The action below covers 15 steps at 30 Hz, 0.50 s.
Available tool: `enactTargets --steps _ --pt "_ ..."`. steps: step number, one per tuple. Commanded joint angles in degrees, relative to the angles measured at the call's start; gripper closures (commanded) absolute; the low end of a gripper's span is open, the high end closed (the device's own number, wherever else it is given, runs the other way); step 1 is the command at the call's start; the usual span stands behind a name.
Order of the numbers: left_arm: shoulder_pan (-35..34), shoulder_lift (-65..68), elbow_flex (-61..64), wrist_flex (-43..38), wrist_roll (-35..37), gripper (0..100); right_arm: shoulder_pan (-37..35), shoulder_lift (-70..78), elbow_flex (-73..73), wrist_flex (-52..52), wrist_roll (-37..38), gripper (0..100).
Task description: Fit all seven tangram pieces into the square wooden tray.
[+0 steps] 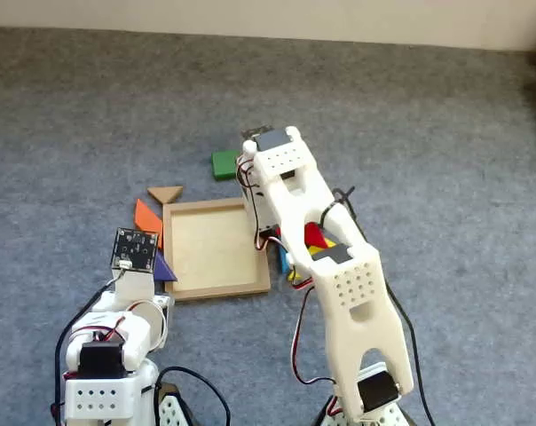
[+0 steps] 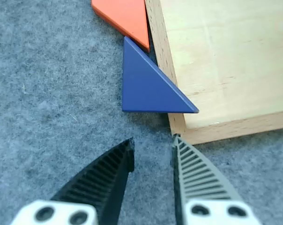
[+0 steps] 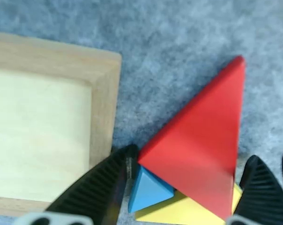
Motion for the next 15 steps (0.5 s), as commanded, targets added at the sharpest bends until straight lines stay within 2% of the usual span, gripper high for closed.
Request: enactTargets --steps 1,6,15 --pt "0.75 -3.12 1.19 0.26 -0.26 86 -1.19 -0.22 1.19 1.01 0.88 65.2" --pt "0.75 -3.12 1.19 0.26 -0.26 86 -0.22 -0.13 1.19 0.92 0.88 65.4" --pt "0.75 -3.12 1.19 0.26 -0.26 86 2.77 -0.57 1.10 -2.24 0.88 79.3"
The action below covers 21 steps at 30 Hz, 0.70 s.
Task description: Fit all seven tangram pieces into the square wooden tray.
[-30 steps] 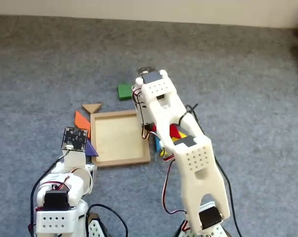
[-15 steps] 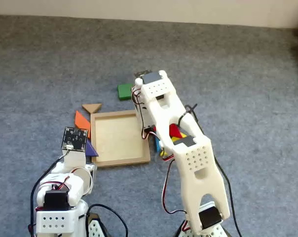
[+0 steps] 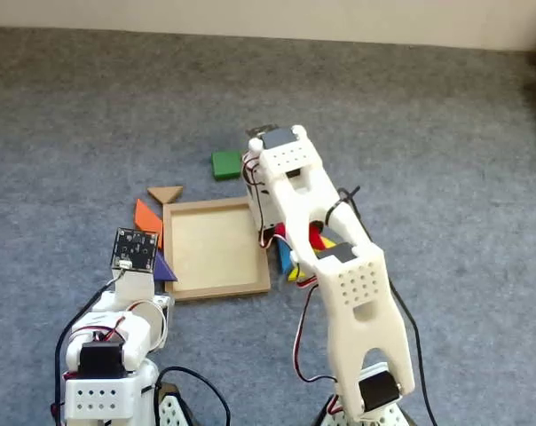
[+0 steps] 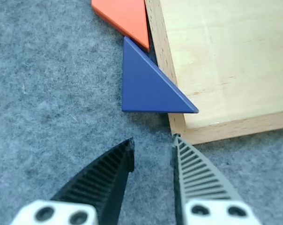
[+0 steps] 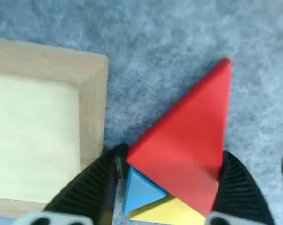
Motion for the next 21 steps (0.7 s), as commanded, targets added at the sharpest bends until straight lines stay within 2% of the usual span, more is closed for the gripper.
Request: enactTargets --steps 1,21 --pt "0.75 -3.12 1.19 0.26 -0.26 86 1.01 -0.57 0.48 -1.01 0.70 79.5" --pt "0.75 -3.12 1.19 0.26 -0.26 86 0.66 -13.76 -1.71 1.19 0.62 79.6"
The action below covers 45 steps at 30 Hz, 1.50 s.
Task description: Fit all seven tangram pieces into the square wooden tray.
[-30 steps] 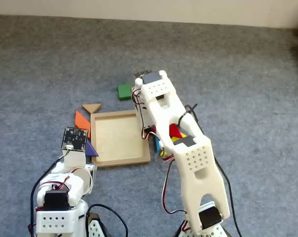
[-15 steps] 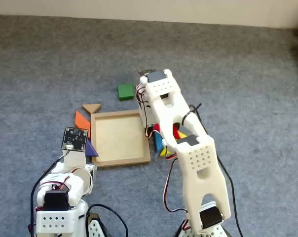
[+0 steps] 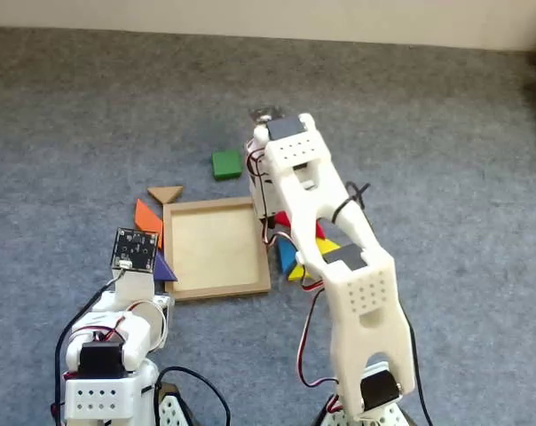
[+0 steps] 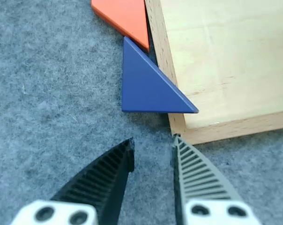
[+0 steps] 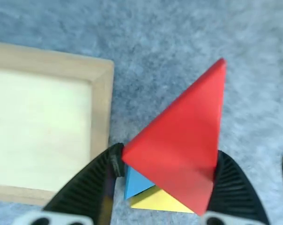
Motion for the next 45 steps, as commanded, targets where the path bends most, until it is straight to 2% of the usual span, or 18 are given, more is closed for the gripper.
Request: enactTargets --steps 1,7,16,21,30,38,45 --pt "0.75 -3.12 1.19 0.26 -0.26 86 0.22 -6.11 -1.54 0.66 0.35 79.6" --pt "0.75 -3.12 1.19 0.26 -0.26 86 -4.62 -8.66 -1.54 5.05 0.26 79.6" --pt "0.75 -3.12 1.19 0.26 -0.26 86 -10.33 -8.92 -1.45 5.41 -0.18 79.6" --pt "0.75 -3.12 1.19 0.26 -0.26 86 -12.44 -8.75 -1.45 5.05 -8.62 79.6" --pt "0.75 -3.12 1.19 0.26 -0.26 86 -13.41 -1.36 -1.98 1.19 -17.14 79.6" --pt "0.75 -3.12 1.19 0.26 -0.26 86 -17.98 1.36 -1.71 0.84 -17.67 79.6" --pt "0.75 -3.12 1.19 0.26 -0.26 86 -18.15 1.45 -1.63 -1.98 -17.67 79.2"
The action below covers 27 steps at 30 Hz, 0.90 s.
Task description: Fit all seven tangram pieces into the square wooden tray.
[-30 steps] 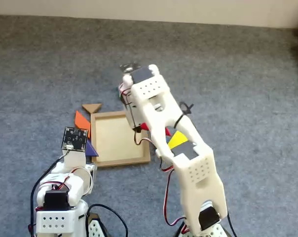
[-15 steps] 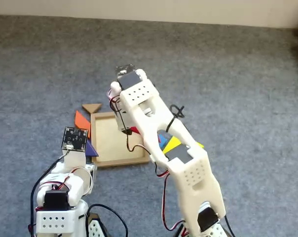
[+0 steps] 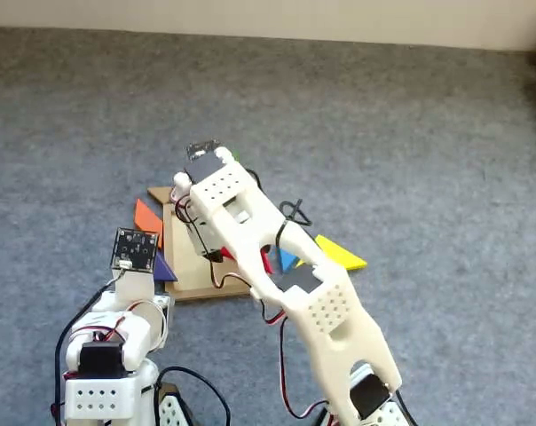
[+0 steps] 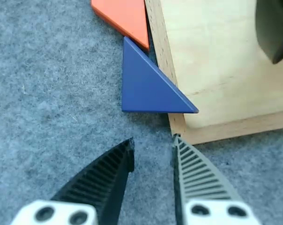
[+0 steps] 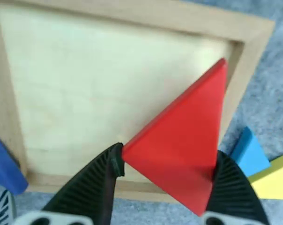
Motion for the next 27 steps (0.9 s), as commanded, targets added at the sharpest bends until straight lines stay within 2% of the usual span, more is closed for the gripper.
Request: enactTargets --steps 1,3,8,22,24,27 --pt "0.75 -3.12 1.19 0.26 -0.26 86 -0.57 -1.36 -1.71 -2.51 -0.62 79.2" --pt "0.75 -3.12 1.19 0.26 -0.26 86 -0.57 -1.36 -1.71 -2.77 -0.62 78.6" --pt "0.75 -3.12 1.19 0.26 -0.26 86 -0.57 -1.45 -1.98 -1.01 -0.18 68.7" --pt "0.75 -3.12 1.19 0.26 -0.26 86 -1.80 -3.30 -3.38 4.97 1.93 68.5" --pt "0.75 -3.12 1.19 0.26 -0.26 86 -1.54 -5.32 -4.00 5.93 3.16 71.5" --pt "0.75 -3.12 1.19 0.26 -0.26 86 -0.92 -9.36 -4.00 6.29 7.47 81.3"
